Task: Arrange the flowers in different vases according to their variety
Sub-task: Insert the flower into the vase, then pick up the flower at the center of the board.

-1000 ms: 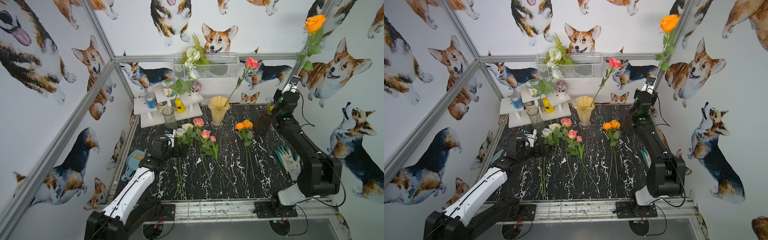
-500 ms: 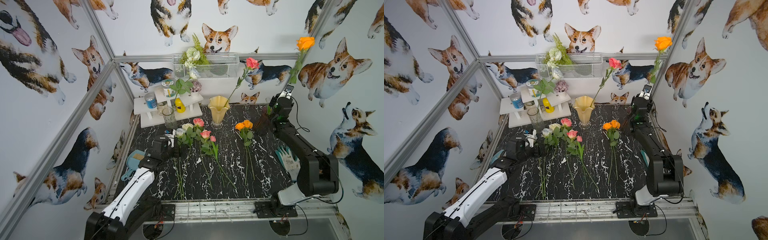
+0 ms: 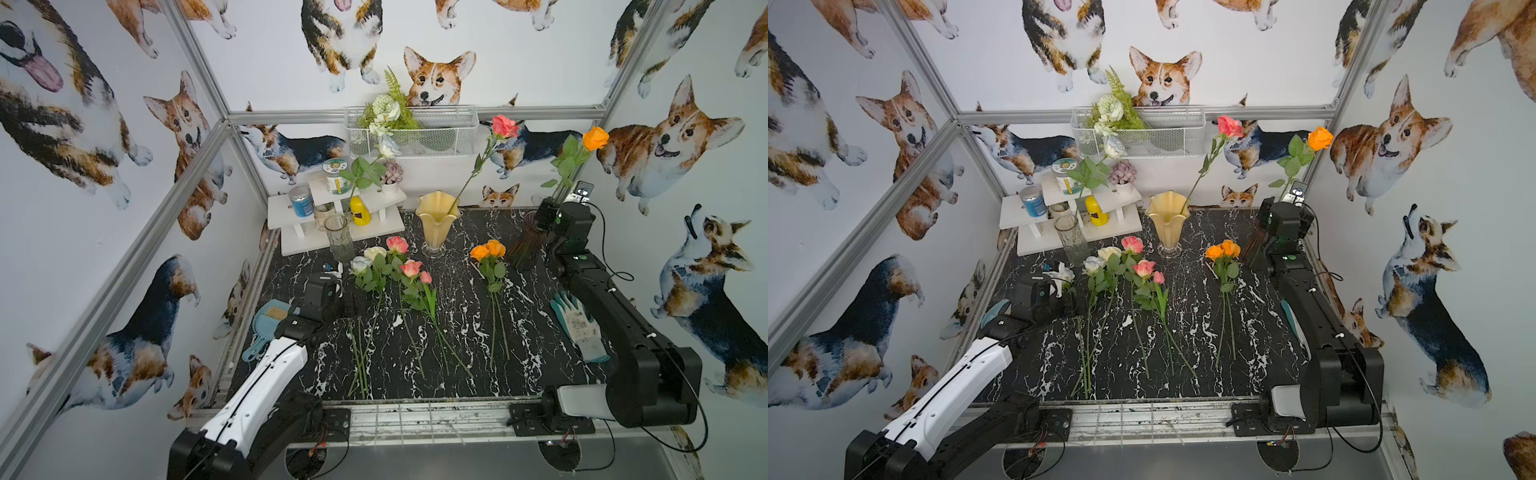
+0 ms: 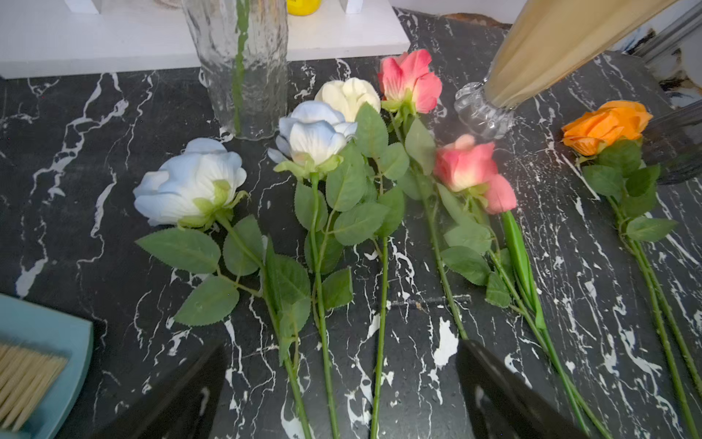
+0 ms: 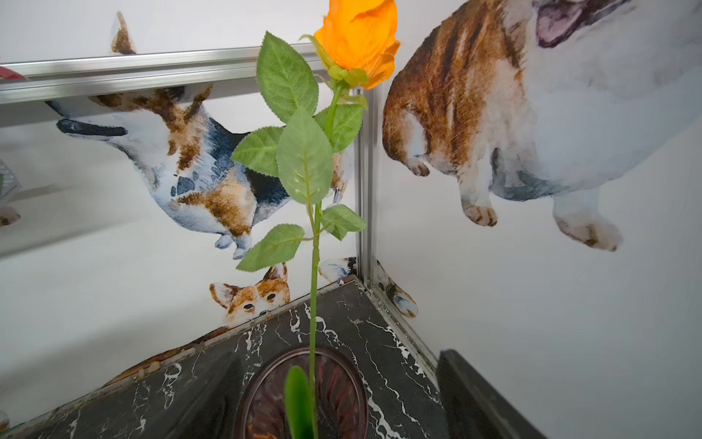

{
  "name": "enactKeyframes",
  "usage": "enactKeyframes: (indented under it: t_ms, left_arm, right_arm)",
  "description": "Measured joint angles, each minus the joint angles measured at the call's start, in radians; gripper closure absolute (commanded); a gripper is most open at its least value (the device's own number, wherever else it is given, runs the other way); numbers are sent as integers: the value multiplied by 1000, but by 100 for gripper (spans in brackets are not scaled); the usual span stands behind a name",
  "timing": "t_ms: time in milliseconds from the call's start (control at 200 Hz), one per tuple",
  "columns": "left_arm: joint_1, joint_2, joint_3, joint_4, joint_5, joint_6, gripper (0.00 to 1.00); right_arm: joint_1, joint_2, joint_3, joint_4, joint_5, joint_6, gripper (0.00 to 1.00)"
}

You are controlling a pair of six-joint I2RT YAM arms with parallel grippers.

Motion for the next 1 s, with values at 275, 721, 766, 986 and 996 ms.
enactKeyframes:
  t_ms: [275, 721, 766, 986, 996]
  left_arm:
    - [-6, 0, 5, -96, -37, -102, 7]
    - [-98, -3, -53, -261, -65, -337, 23]
    - [-107, 6, -67, -264, -64, -349, 26]
    - [-116, 53, -112, -236, -65, -406, 39]
    - [-116, 57, -113, -232, -66, -410, 40]
  right_arm:
    - [0, -64, 21, -261, -169, 127, 15]
    - [8, -122, -64, -525, -499, 211, 16]
    - [14, -137, -85, -536, -526, 225, 17]
    - [32, -216, -158, -594, -622, 233, 17]
    - [32, -222, -160, -597, -626, 233, 17]
